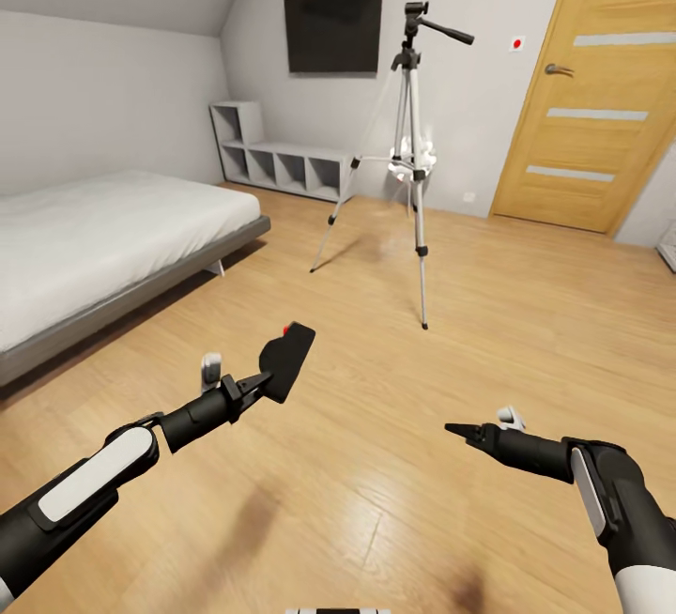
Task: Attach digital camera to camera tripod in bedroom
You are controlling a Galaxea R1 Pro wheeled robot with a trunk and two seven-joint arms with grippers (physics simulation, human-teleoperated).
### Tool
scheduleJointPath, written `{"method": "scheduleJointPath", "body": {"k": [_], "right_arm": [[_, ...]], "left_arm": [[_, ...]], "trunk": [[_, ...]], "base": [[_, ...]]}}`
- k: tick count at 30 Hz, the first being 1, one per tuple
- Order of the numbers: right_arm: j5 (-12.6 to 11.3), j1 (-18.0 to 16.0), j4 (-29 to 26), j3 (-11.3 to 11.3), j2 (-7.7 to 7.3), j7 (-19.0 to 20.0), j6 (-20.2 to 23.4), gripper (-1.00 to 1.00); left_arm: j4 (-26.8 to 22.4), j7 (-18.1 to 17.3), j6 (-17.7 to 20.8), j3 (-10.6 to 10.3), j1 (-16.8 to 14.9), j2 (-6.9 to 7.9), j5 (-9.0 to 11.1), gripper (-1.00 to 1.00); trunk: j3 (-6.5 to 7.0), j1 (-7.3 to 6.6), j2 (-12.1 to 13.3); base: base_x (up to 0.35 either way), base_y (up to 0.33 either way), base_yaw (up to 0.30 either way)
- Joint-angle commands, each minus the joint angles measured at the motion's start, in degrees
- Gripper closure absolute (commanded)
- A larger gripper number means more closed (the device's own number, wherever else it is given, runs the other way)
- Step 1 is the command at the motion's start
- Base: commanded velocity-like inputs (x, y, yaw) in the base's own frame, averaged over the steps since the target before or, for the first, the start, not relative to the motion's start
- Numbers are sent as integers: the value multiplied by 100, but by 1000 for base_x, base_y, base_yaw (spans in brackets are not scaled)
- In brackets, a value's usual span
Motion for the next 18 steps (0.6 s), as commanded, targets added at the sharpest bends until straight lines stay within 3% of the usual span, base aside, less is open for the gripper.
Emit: {"method": "scheduleJointPath", "body": {"k": [1, 18], "right_arm": [[-18, -3, -1, -6, 0, 5, 42, -100], [-36, -3, -1, 1, 0, 6, 38, -100]], "left_arm": [[3, -24, 14, -14, -7, 5, 54, 100], [4, -23, 15, -14, -7, 5, 54, 100]], "trunk": [[18, -3, 0], [395, -47, 22]], "base": [[0, 0, 0], [0, 0, 0]]}}
